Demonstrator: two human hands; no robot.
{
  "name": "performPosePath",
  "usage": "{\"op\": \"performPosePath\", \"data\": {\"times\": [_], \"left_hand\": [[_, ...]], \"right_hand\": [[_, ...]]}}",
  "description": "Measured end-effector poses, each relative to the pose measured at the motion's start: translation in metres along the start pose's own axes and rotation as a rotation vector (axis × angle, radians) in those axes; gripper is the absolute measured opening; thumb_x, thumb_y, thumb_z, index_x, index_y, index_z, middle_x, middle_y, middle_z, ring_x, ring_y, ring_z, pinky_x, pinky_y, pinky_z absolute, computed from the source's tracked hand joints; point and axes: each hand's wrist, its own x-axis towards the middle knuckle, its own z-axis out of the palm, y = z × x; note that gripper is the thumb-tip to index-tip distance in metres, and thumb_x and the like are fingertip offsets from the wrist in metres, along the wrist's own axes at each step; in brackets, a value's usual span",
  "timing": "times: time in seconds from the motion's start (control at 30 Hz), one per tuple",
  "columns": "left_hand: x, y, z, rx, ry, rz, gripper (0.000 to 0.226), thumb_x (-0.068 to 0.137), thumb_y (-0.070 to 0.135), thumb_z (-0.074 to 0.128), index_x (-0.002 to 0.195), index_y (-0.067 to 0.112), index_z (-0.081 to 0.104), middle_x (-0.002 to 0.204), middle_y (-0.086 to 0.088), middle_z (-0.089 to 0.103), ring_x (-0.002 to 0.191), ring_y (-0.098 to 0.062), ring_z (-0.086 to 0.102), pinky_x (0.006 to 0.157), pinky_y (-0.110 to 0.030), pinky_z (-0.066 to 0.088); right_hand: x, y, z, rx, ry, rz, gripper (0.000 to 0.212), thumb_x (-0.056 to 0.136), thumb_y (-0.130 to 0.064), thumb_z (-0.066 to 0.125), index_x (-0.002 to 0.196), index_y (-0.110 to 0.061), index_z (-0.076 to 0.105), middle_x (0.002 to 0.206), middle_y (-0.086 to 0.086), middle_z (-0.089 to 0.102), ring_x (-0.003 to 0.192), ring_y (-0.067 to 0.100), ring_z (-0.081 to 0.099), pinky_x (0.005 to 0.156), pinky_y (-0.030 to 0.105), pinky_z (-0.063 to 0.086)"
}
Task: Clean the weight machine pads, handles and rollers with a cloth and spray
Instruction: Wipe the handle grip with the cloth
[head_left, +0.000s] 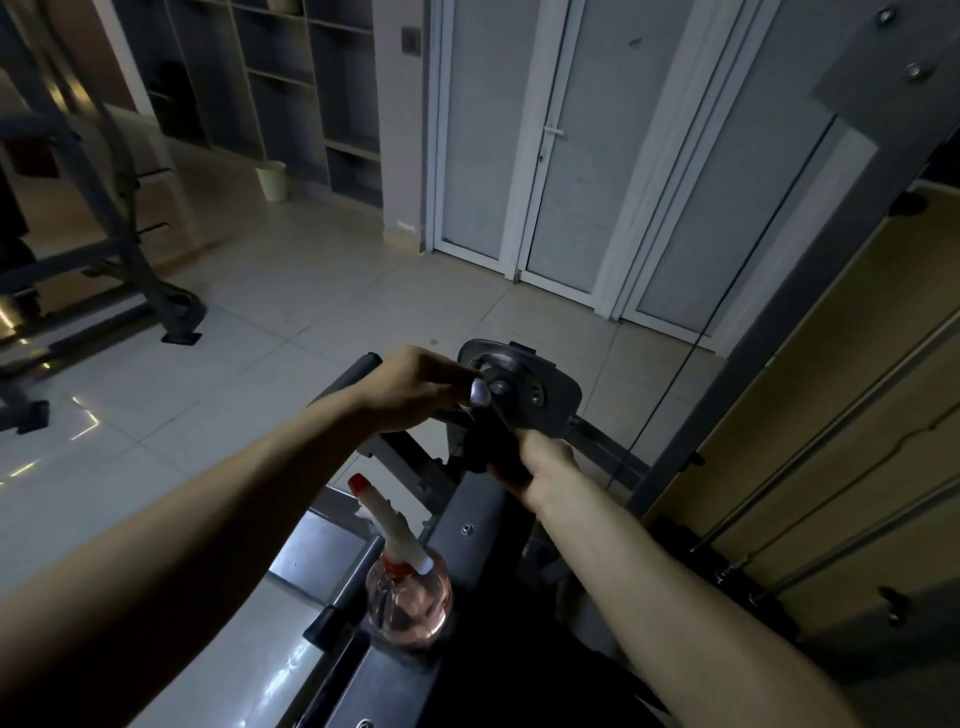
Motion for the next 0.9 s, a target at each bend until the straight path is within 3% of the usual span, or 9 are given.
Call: {"op": "performPosePath", "data": {"times": [0.17, 0.27, 0.33, 0.4, 0.5, 0.67, 0.73, 0.83, 0.9], "left_hand": [[-0.002, 0.003, -0.001, 0.015, 0.009, 0.004, 0.038, 0.096, 0.032, 0.067, 0.131, 0.017, 0.069, 0.122, 0.001, 0.073, 0.104, -0.008, 0.070, 0.078, -0.011, 0.052], [-0.002, 0.003, -0.001, -0.031, 0.012, -0.006, 0.037, 0.094, 0.032, 0.068, 0.129, 0.017, 0.070, 0.119, 0.002, 0.074, 0.101, -0.007, 0.071, 0.075, -0.013, 0.055], [-0.004, 0.003, 0.002, -0.066, 0.009, -0.018, 0.036, 0.095, 0.030, 0.069, 0.127, 0.017, 0.071, 0.116, 0.002, 0.075, 0.098, -0.004, 0.072, 0.068, -0.009, 0.052], [-0.004, 0.005, 0.004, -0.066, 0.016, -0.013, 0.035, 0.094, 0.031, 0.069, 0.126, 0.017, 0.072, 0.113, 0.004, 0.075, 0.095, -0.002, 0.072, 0.066, -0.007, 0.050], [-0.004, 0.006, 0.005, -0.064, 0.016, -0.027, 0.035, 0.096, 0.026, 0.066, 0.129, 0.015, 0.069, 0.114, 0.004, 0.073, 0.090, 0.002, 0.070, 0.066, -0.007, 0.051], [-0.006, 0.011, 0.003, -0.003, -0.006, -0.046, 0.035, 0.099, 0.026, 0.063, 0.132, 0.017, 0.067, 0.121, 0.002, 0.070, 0.100, -0.002, 0.067, 0.070, -0.007, 0.052], [-0.005, 0.012, 0.004, -0.022, 0.009, -0.060, 0.034, 0.097, 0.025, 0.066, 0.129, 0.015, 0.069, 0.114, 0.003, 0.071, 0.094, 0.000, 0.067, 0.068, -0.007, 0.052], [-0.001, 0.005, 0.004, -0.064, 0.035, -0.116, 0.017, 0.099, 0.007, 0.062, 0.109, 0.012, 0.075, 0.091, 0.005, 0.072, 0.073, 0.003, 0.068, 0.063, -0.012, 0.052], [-0.004, -0.001, 0.001, -0.137, 0.050, -0.174, 0.021, 0.100, 0.001, 0.059, 0.105, 0.012, 0.075, 0.090, 0.003, 0.073, 0.074, -0.001, 0.068, 0.069, -0.016, 0.052]], "right_hand": [[-0.083, -0.019, 0.013, -0.042, -0.019, -0.363, 0.003, 0.087, -0.014, 0.072, 0.088, -0.010, 0.072, 0.085, 0.014, 0.075, 0.081, 0.027, 0.075, 0.077, 0.044, 0.064], [-0.103, -0.023, 0.000, -0.094, -0.095, -0.605, 0.004, 0.086, -0.019, 0.074, 0.085, -0.016, 0.071, 0.081, 0.006, 0.076, 0.074, 0.018, 0.072, 0.066, 0.036, 0.060], [-0.083, -0.014, -0.013, -0.173, -0.018, -0.609, 0.002, 0.087, -0.024, 0.070, 0.086, -0.022, 0.069, 0.083, -0.001, 0.073, 0.077, 0.015, 0.070, 0.067, 0.034, 0.058], [-0.054, 0.000, -0.022, -0.227, 0.089, -0.474, 0.005, 0.088, -0.027, 0.065, 0.091, -0.025, 0.069, 0.094, 0.003, 0.074, 0.085, 0.021, 0.071, 0.077, 0.039, 0.061], [-0.026, 0.009, -0.016, -0.178, 0.119, -0.282, 0.017, 0.094, -0.012, 0.061, 0.106, -0.014, 0.073, 0.099, 0.009, 0.076, 0.082, 0.022, 0.070, 0.075, 0.031, 0.057], [-0.053, -0.014, 0.009, -0.152, 0.094, -0.384, 0.021, 0.096, -0.009, 0.057, 0.104, -0.012, 0.076, 0.092, 0.006, 0.074, 0.075, 0.015, 0.068, 0.065, 0.025, 0.051], [-0.077, -0.026, 0.013, -0.126, 0.016, -0.501, 0.018, 0.095, -0.010, 0.059, 0.100, -0.013, 0.076, 0.092, 0.009, 0.076, 0.078, 0.019, 0.072, 0.066, 0.029, 0.056], [-0.121, -0.048, 0.015, -0.048, -0.173, -0.698, 0.012, 0.093, -0.013, 0.065, 0.092, -0.002, 0.071, 0.087, 0.022, 0.073, 0.085, 0.036, 0.073, 0.080, 0.053, 0.062], [-0.140, -0.061, 0.009, 0.022, -0.268, -0.780, 0.017, 0.095, -0.018, 0.066, 0.098, -0.001, 0.067, 0.093, 0.023, 0.072, 0.090, 0.037, 0.073, 0.079, 0.056, 0.062]]}}
